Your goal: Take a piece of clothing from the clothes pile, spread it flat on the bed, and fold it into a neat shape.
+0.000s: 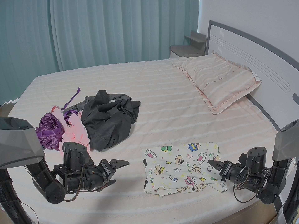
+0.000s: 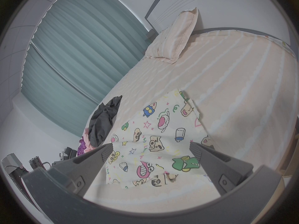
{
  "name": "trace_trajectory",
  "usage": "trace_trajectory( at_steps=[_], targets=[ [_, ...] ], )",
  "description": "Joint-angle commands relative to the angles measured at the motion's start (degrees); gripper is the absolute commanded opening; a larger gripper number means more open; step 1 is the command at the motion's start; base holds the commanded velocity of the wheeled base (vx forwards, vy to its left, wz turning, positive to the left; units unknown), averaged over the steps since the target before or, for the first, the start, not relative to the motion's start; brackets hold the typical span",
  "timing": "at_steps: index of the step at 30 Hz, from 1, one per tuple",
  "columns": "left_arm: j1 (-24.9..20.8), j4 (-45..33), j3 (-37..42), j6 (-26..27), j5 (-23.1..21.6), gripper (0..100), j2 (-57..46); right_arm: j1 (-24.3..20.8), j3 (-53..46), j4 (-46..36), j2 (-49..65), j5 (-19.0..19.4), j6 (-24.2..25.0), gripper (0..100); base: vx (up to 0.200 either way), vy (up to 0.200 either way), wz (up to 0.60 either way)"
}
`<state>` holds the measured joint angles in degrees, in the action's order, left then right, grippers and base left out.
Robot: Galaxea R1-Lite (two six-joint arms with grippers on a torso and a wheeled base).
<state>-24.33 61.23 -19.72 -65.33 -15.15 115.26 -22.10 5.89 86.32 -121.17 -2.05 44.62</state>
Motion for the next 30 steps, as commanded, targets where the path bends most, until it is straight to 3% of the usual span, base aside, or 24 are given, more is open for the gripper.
trace_trajectory(
  at_steps=[1, 20, 23, 30],
  targets=[
    [-0.54, 0.20, -0.84, -0.68, -0.05, 100, 0.14, 0.13, -0.18, 0.87, 0.32, -0.50, -0.14, 100, 0.000, 0.000, 0.00],
    [-3.18, 0.20, -1.28, -0.59, 0.21, 100, 0.58, 0.30, 0.09, 1.31, 0.32, -1.12, -0.14, 100, 0.000, -0.189, 0.00],
    [-3.62, 0.20, -1.19, -0.68, 0.91, 100, 0.58, 0.30, 0.18, 1.31, 0.32, -1.12, -0.14, 100, 0.000, 0.000, 0.00],
    [-8.71, 0.38, -5.15, -2.35, 12.25, 100, 4.62, 0.30, 0.09, 1.39, 0.32, -1.12, -0.06, 100, 0.000, 0.000, 0.00]
  ],
)
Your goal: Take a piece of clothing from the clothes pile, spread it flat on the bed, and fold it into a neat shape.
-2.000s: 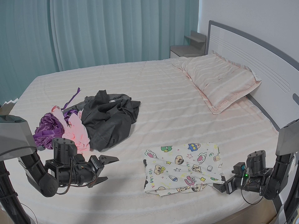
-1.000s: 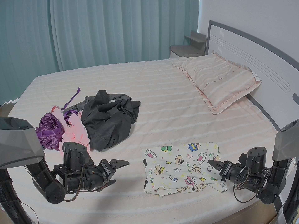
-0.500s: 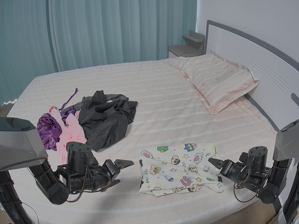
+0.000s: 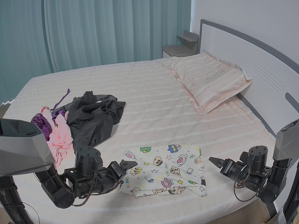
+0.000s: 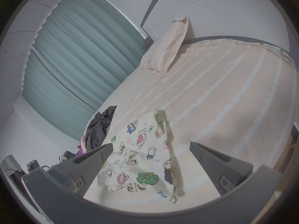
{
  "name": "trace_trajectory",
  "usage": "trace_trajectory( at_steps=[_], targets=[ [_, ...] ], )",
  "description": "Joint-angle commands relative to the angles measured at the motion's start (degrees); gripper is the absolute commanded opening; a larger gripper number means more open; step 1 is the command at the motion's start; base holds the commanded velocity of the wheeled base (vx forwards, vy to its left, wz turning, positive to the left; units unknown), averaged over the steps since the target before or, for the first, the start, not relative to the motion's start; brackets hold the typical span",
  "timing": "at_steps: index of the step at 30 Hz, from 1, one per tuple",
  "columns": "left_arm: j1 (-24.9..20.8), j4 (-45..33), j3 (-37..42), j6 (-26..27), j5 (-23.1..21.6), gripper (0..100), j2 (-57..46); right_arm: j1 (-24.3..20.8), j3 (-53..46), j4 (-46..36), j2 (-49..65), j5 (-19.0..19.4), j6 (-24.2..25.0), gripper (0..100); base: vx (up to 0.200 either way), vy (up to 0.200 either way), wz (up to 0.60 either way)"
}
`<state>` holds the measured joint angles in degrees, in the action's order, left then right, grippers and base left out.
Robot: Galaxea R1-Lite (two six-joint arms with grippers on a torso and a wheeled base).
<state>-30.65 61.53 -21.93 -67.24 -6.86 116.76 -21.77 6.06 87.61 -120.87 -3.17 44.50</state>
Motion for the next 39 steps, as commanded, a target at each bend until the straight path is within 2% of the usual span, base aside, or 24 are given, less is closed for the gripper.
trace_trajectory(
  at_steps=[1, 7, 9, 11, 12, 14, 15, 16, 20, 23, 28, 39],
  targets=[
    [-2.40, 0.00, -3.73, -0.34, 5.19, 100, 3.38, -0.02, -0.08, 0.10, 0.02, 0.01, 0.06, 100, 0.000, 0.000, 0.00],
    [-1.87, -1.06, -8.74, 0.89, 6.34, 100, 4.18, -0.64, -0.17, 0.10, -0.51, 0.01, 0.06, 100, 0.000, 0.000, 0.00],
    [-1.78, -2.29, -10.32, 5.90, 6.42, 100, 5.67, -0.64, -0.17, 0.10, -0.51, -0.08, 0.06, 100, 0.000, 0.000, 0.00],
    [-1.61, -4.75, -12.08, 13.72, 6.60, 100, 7.08, -0.64, -0.35, 0.10, -0.33, -0.08, 0.06, 100, 0.000, 0.000, 0.00],
    [-1.61, -5.19, -12.43, 14.68, 6.60, 100, 7.16, -0.64, -0.35, 0.10, -0.33, -0.08, 0.06, 100, 0.000, 0.000, 0.00],
    [-1.70, -11.34, -15.77, 21.01, 6.69, 100, 7.25, -0.64, -0.35, 0.10, -0.33, -0.08, -0.02, 100, 0.000, 0.000, 0.00],
    [-1.70, -11.34, -15.77, 21.01, 6.69, 100, 7.25, -0.64, -0.35, 0.10, -0.33, -0.08, -0.02, 100, 0.000, 0.000, 0.00],
    [-1.87, -19.95, -21.14, 24.53, 6.60, 100, 7.08, -0.64, -0.35, 0.10, -0.42, -0.08, -0.02, 100, 0.000, 0.000, 0.00],
    [-2.22, -31.73, -29.05, 28.48, 8.09, 100, 7.87, -0.64, -0.35, 0.10, -0.51, -0.08, -0.11, 100, 0.000, 0.000, 0.00],
    [-2.31, -36.13, -33.70, 32.70, 10.91, 100, 9.98, -0.64, -0.43, 0.10, -0.24, -0.08, -0.11, 100, 0.000, 0.000, 0.00],
    [-2.31, -37.53, -35.81, 35.43, 14.33, 100, 12.61, -0.64, -0.43, 0.10, -0.42, -0.08, -0.20, 100, 0.000, 0.000, 0.00],
    [-2.14, -40.08, -35.29, 35.51, 14.69, 100, 13.76, -0.64, -0.43, 0.10, -0.51, -0.08, -0.20, 100, 0.000, 0.000, 0.00]
  ],
)
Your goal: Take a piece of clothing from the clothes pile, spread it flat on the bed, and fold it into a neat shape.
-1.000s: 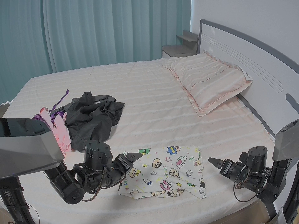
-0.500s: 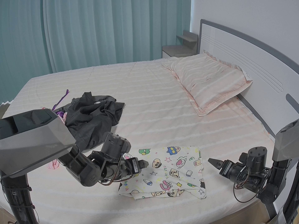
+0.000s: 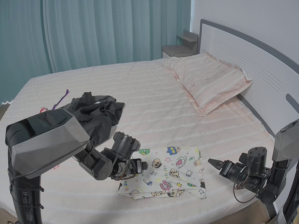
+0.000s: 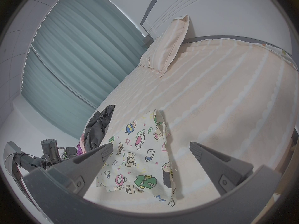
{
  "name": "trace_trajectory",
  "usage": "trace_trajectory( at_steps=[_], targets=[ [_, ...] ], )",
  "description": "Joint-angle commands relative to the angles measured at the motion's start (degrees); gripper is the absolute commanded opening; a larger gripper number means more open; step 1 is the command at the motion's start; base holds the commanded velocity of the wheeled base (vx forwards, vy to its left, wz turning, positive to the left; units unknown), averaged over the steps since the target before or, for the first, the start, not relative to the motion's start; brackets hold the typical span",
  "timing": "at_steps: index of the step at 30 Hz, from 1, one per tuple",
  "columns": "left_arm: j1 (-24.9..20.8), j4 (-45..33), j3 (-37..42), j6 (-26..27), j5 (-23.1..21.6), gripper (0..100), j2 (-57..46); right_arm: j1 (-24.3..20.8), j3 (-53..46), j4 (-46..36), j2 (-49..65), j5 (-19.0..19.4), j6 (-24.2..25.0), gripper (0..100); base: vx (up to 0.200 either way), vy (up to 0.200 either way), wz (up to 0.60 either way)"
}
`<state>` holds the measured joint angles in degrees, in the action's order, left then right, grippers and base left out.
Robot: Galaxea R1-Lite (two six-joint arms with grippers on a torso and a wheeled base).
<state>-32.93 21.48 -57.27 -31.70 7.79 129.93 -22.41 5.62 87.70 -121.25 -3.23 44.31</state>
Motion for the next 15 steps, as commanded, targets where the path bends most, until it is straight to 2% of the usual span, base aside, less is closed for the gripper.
trace_trajectory(
  at_steps=[1, 15],
  targets=[
    [0.23, -0.12, 0.05, -0.03, 0.12, 100, 0.50, -0.01, 0.01, 0.02, -0.13, -0.02, -0.02, 100, 0.000, 0.000, 0.00],
    [1.73, -4.17, 0.93, 0.05, 0.21, 100, 0.06, -0.09, 0.01, 0.02, -0.31, -0.02, -0.02, 100, 0.000, 0.000, 0.00]
  ],
)
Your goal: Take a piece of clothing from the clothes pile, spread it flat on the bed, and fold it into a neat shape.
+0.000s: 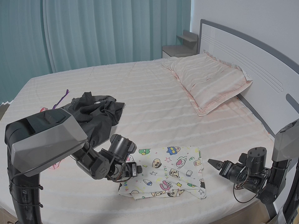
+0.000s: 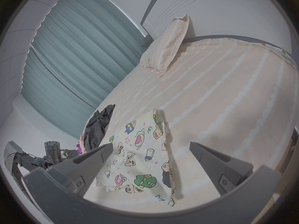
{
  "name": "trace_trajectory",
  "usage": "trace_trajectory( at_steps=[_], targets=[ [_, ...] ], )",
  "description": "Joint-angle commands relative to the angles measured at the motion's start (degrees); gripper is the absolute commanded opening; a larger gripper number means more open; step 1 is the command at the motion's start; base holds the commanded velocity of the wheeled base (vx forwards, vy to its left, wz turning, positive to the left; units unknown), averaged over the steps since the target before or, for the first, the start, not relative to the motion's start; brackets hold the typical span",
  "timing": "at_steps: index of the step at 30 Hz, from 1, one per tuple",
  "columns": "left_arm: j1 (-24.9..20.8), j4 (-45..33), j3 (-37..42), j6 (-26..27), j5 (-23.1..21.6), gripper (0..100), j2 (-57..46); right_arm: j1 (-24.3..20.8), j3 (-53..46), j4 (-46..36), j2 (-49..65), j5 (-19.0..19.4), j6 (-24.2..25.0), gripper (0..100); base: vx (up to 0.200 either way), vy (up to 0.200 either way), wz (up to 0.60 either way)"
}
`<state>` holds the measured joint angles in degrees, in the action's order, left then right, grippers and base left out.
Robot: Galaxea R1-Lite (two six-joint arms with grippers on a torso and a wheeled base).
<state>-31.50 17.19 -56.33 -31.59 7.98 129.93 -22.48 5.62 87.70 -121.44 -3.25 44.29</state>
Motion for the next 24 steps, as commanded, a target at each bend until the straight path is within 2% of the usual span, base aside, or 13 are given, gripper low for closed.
trace_trajectory(
  at_steps=[1, 8, 9, 21, 24],
  targets=[
    [0.30, 0.13, -0.01, -0.05, 0.01, 100, 0.06, -0.02, 0.01, 0.02, -0.11, 0.00, 0.01, 100, 0.000, 0.000, 0.00],
    [0.74, 0.74, -0.80, -0.14, 0.01, 100, 1.91, -0.02, 0.01, 0.02, -0.20, 0.00, 0.01, 100, 0.000, 0.000, 0.00],
    [0.83, 0.57, -0.80, -0.23, 0.01, 0, 1.82, -0.02, 0.01, 0.02, -0.20, 0.00, 0.01, 100, 0.000, 0.000, 0.00],
    [3.38, 1.09, 6.15, -1.02, 1.60, 0, -1.69, -0.28, -0.08, 0.02, -0.20, 0.00, 0.01, 100, 0.000, 0.000, 0.00],
    [3.64, 3.55, 9.22, -1.81, 1.60, 0, -1.87, -0.28, -0.26, 0.02, -0.29, 0.00, 0.01, 100, 0.000, 0.000, 0.00]
  ],
)
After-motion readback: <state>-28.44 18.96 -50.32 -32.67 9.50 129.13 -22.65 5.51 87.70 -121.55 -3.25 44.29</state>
